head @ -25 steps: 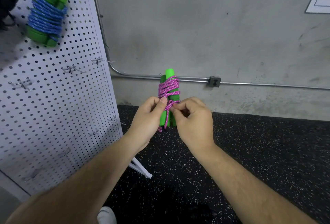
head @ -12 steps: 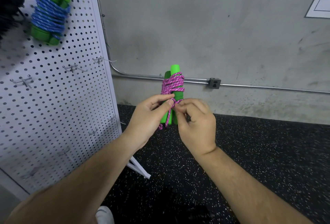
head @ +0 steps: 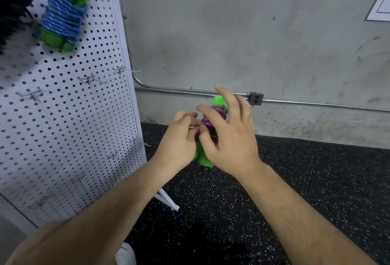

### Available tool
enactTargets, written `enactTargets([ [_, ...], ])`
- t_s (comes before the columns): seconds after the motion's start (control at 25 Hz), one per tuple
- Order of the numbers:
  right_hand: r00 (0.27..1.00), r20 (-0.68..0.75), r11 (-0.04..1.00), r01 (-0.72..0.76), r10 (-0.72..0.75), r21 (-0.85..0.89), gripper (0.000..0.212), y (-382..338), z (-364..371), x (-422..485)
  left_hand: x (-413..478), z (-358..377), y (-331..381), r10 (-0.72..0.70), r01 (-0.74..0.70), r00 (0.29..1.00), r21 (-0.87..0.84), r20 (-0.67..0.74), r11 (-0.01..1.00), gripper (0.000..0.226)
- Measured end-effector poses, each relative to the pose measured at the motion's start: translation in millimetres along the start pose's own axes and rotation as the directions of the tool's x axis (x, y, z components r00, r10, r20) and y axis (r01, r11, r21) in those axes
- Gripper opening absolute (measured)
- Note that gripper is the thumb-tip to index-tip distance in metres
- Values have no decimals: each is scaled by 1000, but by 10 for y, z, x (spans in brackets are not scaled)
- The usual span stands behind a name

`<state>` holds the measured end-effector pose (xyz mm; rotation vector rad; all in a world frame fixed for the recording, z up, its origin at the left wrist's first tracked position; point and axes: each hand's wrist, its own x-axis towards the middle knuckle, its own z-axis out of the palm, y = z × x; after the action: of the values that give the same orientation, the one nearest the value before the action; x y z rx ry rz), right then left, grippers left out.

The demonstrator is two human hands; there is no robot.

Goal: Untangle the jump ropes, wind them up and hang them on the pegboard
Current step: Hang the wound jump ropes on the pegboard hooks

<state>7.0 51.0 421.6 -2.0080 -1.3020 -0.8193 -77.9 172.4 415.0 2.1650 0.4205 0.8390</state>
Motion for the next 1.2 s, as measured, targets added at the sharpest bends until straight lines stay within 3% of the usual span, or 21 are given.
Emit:
enactTargets([
  [0.08, 987, 155, 997, 21, -32, 71, 34, 55, 12, 16, -22, 1, 15, 13, -15, 997, -26, -80, 1000, 21],
  [0.2, 961, 260, 914, -184, 90, 362, 21, 40, 117, -49, -16, 10, 38, -108, 71, 977, -199, -186, 977, 25],
  [0.32, 941, 267, 813, -318, 208, 487, 15, -58, 218, -57, 6, 9, 54, -157, 97, 963, -263, -221, 960, 24],
  [0.44, 932, 224, 753, -363, 286, 548, 9, -116, 278, -24, 29, -60, 64, -205, 110, 953, -377, -223, 920, 22],
  [0.6, 952, 144, 740, -302, 271, 601, 7, -173, 324, 64, 45, -176, 150, -190, 80, 954, -416, -231, 906, 19],
  [0.72, 954, 85, 670, -265, 289, 693, 6, -248, 316, 265, 154, -354, 282, -135, 22, 962, -424, -238, 905, 13],
  [0.88, 962, -8, 612, -168, 274, 773, 8, -342, 258, 845, 450, -702, 561, -12, -82, 958, -310, -288, 947, 10],
  [1.08, 971, -188, 717, 25, 150, 697, 15, -502, 19, 1826, 998, -1074, 914, 37, -235, 888, -383, -459, 893, 14],
  [1.2, 974, -198, 726, 53, 115, 685, 20, -627, -95, 2294, 1281, -1258, 1083, -8, -268, 836, -421, -548, 867, 17],
])
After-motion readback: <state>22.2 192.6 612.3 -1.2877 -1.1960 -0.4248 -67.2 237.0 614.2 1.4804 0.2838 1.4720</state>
